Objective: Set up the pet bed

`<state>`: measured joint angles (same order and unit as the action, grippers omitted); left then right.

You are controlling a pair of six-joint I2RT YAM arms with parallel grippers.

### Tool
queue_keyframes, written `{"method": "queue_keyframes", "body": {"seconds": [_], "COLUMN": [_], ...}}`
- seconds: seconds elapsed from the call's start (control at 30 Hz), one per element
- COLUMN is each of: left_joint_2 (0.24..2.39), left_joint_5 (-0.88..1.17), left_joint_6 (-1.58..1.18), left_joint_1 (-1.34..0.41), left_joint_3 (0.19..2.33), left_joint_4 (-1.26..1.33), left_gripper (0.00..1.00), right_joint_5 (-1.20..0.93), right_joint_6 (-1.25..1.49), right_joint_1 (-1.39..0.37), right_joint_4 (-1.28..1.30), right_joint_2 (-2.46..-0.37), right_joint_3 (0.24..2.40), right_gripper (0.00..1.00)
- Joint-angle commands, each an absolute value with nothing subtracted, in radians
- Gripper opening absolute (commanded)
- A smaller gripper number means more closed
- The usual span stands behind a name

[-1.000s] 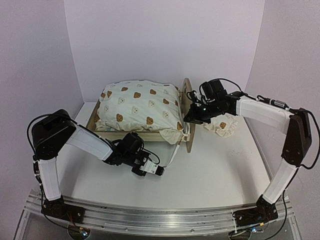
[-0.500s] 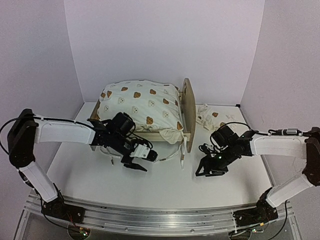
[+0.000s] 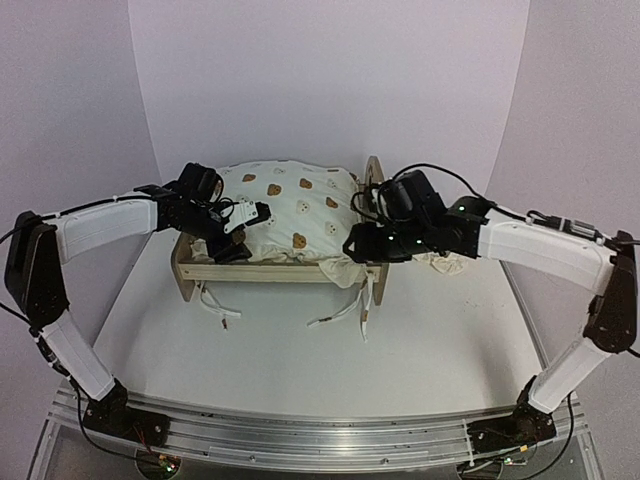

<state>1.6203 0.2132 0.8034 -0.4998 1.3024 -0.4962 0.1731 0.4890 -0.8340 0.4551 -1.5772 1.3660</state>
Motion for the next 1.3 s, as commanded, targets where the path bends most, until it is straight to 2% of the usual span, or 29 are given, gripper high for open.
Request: {"method": "queue_keyframes", "body": {"seconds": [0.0,0.2,0.27,0.37,0.47,0.5,0.67,0.73,0.77,0.87,0.97,1.27], "left_joint_2": [1.715,1.796,1.809,1.824,1.818,1.809,1.750,1.733,1.724,1.695,1.662,1.603], "left_joint_5": [0.067,0.018,0.013,0.010,0.034,0.045,0.107,0.138,0.151,0.170,0.184,0.267], "left_joint_6": [0.760,0.796,0.811,0.825,0.816,0.810,0.781,0.765,0.758,0.749,0.759,0.782], "left_joint_1": [-0.437,-0.416,-0.415,-0.414,-0.414,-0.415,-0.413,-0.411,-0.410,-0.408,-0.400,-0.385], "left_joint_3": [1.395,1.429,1.416,1.405,1.434,1.449,1.527,1.560,1.568,1.569,1.547,1.541], "left_joint_4": [-0.581,-0.534,-0.496,-0.453,-0.464,-0.474,-0.555,-0.614,-0.638,-0.682,-0.706,-0.745], "left_gripper": [0.74,0.74,0.69,0.48,0.09,0.01,0.00,0.00,0.00,0.00,0.00,0.00], "right_joint_5": [0.263,0.286,0.287,0.291,0.309,0.310,0.310,0.323,0.334,0.360,0.373,0.369], "right_joint_6": [0.545,0.537,0.529,0.519,0.519,0.519,0.511,0.499,0.494,0.482,0.453,0.379], "right_joint_1": [-0.853,-0.853,-0.853,-0.854,-0.854,-0.854,-0.854,-0.853,-0.852,-0.847,-0.837,-0.815], "right_joint_4": [0.405,0.356,0.318,0.285,0.284,0.285,0.287,0.293,0.296,0.300,0.301,0.297], "right_joint_2": [-1.768,-1.959,-1.996,-2.048,-2.091,-2.101,-2.152,-2.170,-2.173,-2.148,-2.087,-1.825], "right_joint_3": [1.489,1.678,1.700,1.722,1.728,1.724,1.717,1.722,1.722,1.704,1.673,1.529], "right_gripper": [0.57,0.56,0.56,0.56,0.57,0.57,0.59,0.56,0.48,0.15,0.01,0.00]}}
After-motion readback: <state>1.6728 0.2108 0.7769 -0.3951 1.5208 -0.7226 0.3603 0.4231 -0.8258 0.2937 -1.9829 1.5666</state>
